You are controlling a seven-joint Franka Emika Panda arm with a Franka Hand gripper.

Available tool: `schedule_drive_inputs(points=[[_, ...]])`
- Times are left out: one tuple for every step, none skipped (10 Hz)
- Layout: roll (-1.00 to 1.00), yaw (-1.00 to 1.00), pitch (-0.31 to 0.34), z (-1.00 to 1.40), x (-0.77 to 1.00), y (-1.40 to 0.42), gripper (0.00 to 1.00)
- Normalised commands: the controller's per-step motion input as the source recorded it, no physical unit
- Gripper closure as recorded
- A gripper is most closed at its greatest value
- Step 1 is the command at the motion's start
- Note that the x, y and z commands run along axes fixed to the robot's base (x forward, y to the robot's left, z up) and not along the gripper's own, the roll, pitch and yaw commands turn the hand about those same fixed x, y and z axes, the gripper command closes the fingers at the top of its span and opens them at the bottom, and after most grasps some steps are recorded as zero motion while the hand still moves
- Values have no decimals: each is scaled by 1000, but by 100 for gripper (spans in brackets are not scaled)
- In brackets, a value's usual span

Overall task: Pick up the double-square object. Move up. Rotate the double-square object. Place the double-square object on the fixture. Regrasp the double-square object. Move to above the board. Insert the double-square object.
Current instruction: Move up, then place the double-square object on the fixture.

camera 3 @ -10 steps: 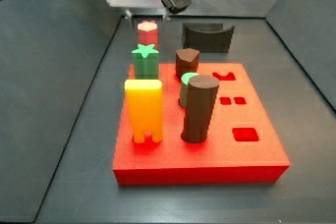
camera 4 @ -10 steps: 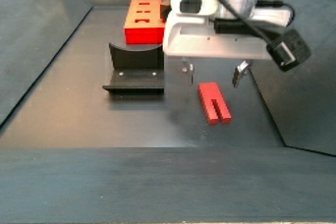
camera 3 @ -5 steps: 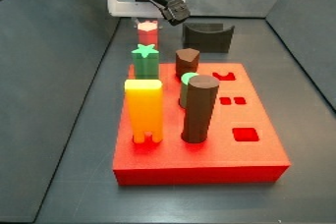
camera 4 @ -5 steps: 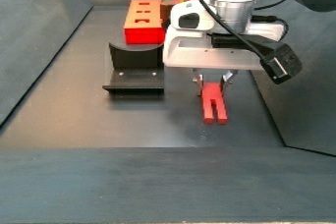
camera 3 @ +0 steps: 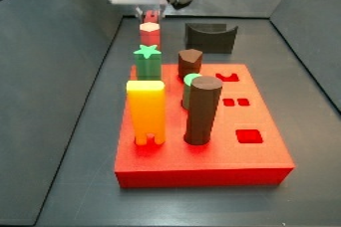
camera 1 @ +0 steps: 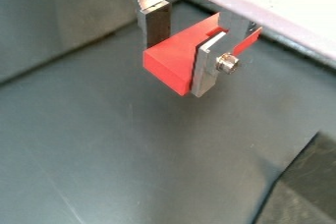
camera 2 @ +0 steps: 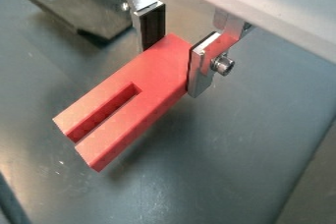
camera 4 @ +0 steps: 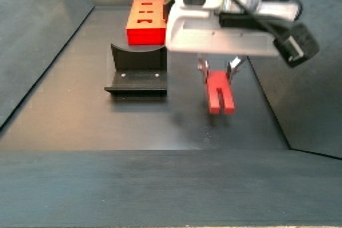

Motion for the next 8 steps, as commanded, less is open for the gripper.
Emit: schedule_drive_inputs(points=[[59, -21, 53, 249, -17, 6, 100], [0, 0, 0, 1000, 0, 0, 100], [12, 2, -1, 1000, 1, 0, 100], [18, -3, 19, 1000, -8, 2, 100], [26, -8, 23, 1000, -11, 4, 100], [50, -23, 38, 1000, -18, 7, 100], [66, -28, 44, 1000, -23, 10, 100], [78, -27, 48, 1000, -26, 11, 100]])
